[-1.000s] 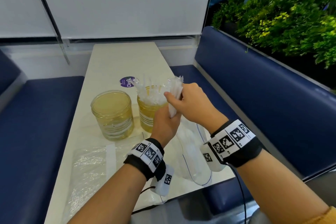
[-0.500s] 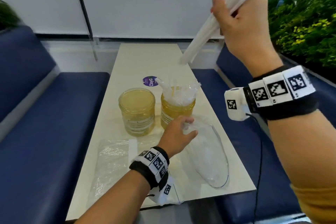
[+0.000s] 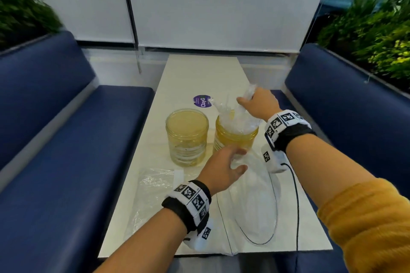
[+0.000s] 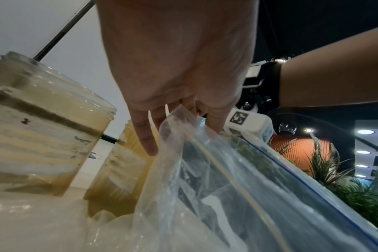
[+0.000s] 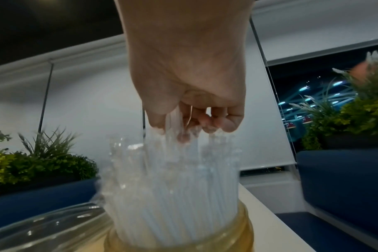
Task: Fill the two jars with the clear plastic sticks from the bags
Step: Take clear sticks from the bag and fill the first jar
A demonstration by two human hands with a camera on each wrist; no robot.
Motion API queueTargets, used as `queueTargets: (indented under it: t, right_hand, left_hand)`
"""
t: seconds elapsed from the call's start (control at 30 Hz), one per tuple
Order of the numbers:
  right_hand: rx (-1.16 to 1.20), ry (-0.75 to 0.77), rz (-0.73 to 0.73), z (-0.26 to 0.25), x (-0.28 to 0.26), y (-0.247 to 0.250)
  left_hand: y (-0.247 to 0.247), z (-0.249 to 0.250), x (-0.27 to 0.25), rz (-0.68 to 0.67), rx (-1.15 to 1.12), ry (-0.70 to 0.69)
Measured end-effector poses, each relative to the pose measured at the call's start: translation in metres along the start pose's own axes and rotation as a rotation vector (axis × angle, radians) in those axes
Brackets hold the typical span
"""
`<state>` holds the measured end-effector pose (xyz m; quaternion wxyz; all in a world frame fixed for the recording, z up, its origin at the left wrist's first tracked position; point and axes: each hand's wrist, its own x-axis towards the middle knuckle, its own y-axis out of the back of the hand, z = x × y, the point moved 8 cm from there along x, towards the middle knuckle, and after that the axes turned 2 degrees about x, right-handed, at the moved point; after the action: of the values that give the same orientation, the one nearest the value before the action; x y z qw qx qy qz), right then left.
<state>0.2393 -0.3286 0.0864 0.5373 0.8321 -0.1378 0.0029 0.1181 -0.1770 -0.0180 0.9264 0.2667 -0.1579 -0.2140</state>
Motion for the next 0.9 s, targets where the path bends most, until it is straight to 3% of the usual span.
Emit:
queueTargets:
  t: [0.17,0.33,0.47,0.63,0.73,0.9]
  right_hand:
    - [0.020,-0.017,0.042,0.004,-0.003,-0.002]
    - [0.230,0.272,0.265,-0.018,-0.009,0.021]
    - [0.064,0.469,0.213,-0.038,-0.019,0.007]
    - [-0.242,0.382,0.104,-0.030,-0.013,-0.019]
    - [-0.293,0.297,-0.004,-0.021,-0.004,-0.030]
    - [-0.197,0.434,0.268,-0.035,-0.012,0.005]
  left_hand:
    - [0.002,-0.002,0.001,0.005,0.007,0.029]
    - [-0.001,-0.001,0.002,-0.002,0.000,0.038]
    - [-0.001,0.000,0.004,-0.008,0.000,0.049]
    - [0.001,-0.002,0.005,-0.017,-0.012,0.070]
    - [0.001,-0.003,0.006,-0.024,-0.002,0.076]
    - [-0.002,0.001,0.008,-0.061,0.008,0.083]
